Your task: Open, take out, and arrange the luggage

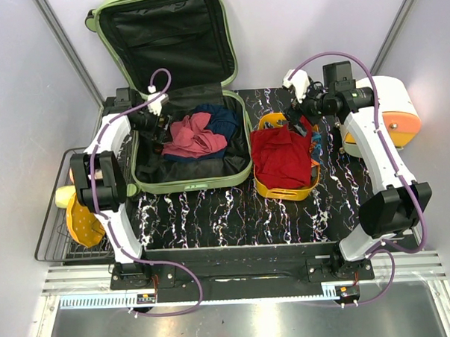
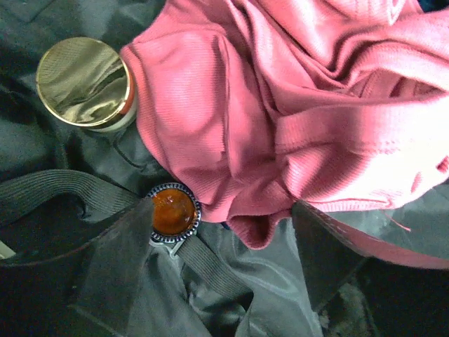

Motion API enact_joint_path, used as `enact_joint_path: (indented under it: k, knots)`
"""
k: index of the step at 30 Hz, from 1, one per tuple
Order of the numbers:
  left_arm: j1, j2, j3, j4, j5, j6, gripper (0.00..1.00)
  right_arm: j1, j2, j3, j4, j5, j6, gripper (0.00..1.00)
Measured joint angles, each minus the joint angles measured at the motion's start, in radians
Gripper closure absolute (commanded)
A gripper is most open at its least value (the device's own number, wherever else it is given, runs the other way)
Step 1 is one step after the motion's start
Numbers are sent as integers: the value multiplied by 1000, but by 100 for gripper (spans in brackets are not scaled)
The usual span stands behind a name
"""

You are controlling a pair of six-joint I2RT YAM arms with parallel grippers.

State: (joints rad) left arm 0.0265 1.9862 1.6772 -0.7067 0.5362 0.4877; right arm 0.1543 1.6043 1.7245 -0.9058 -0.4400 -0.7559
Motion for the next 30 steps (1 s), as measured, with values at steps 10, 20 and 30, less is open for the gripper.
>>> enact_joint_path:
  k: [10,20,30]
  knots:
    - [-93,-174,-152,19,-24,87,16,0,-1,-5,-9,-18,-3,4]
    - [-137,-159,-198,-66,-74,163,23,0,-9,-24,-12,-18,-11,3]
    - [-137,-152,-325,-34,-160,119,57,0,-16,-37,-14,-19,-11,3]
